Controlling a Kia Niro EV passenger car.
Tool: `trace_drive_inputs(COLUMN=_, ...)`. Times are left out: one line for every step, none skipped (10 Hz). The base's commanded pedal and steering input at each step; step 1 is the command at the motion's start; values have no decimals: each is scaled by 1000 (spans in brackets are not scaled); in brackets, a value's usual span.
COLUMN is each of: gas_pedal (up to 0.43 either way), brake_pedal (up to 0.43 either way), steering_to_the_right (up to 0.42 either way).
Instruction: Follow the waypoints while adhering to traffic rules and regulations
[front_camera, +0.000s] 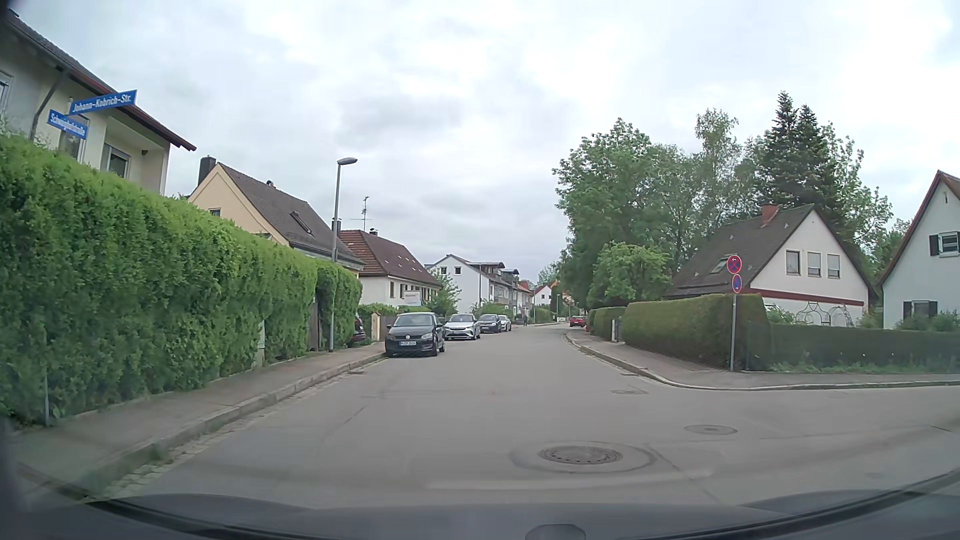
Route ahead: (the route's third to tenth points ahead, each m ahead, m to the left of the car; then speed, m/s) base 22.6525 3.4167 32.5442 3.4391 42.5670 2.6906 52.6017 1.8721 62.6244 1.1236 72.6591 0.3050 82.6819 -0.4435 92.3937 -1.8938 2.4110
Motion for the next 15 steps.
trace_drive_inputs(gas_pedal=87, brake_pedal=0, steering_to_the_right=167)
trace_drive_inputs(gas_pedal=87, brake_pedal=0, steering_to_the_right=163)
trace_drive_inputs(gas_pedal=87, brake_pedal=0, steering_to_the_right=158)
trace_drive_inputs(gas_pedal=98, brake_pedal=0, steering_to_the_right=154)
trace_drive_inputs(gas_pedal=98, brake_pedal=0, steering_to_the_right=152)
trace_drive_inputs(gas_pedal=110, brake_pedal=0, steering_to_the_right=147)
trace_drive_inputs(gas_pedal=118, brake_pedal=0, steering_to_the_right=140)
trace_drive_inputs(gas_pedal=138, brake_pedal=0, steering_to_the_right=132)
trace_drive_inputs(gas_pedal=138, brake_pedal=0, steering_to_the_right=121)
trace_drive_inputs(gas_pedal=138, brake_pedal=0, steering_to_the_right=105)
trace_drive_inputs(gas_pedal=130, brake_pedal=0, steering_to_the_right=85)
trace_drive_inputs(gas_pedal=118, brake_pedal=0, steering_to_the_right=75)
trace_drive_inputs(gas_pedal=110, brake_pedal=0, steering_to_the_right=70)
trace_drive_inputs(gas_pedal=110, brake_pedal=0, steering_to_the_right=62)
trace_drive_inputs(gas_pedal=118, brake_pedal=0, steering_to_the_right=52)
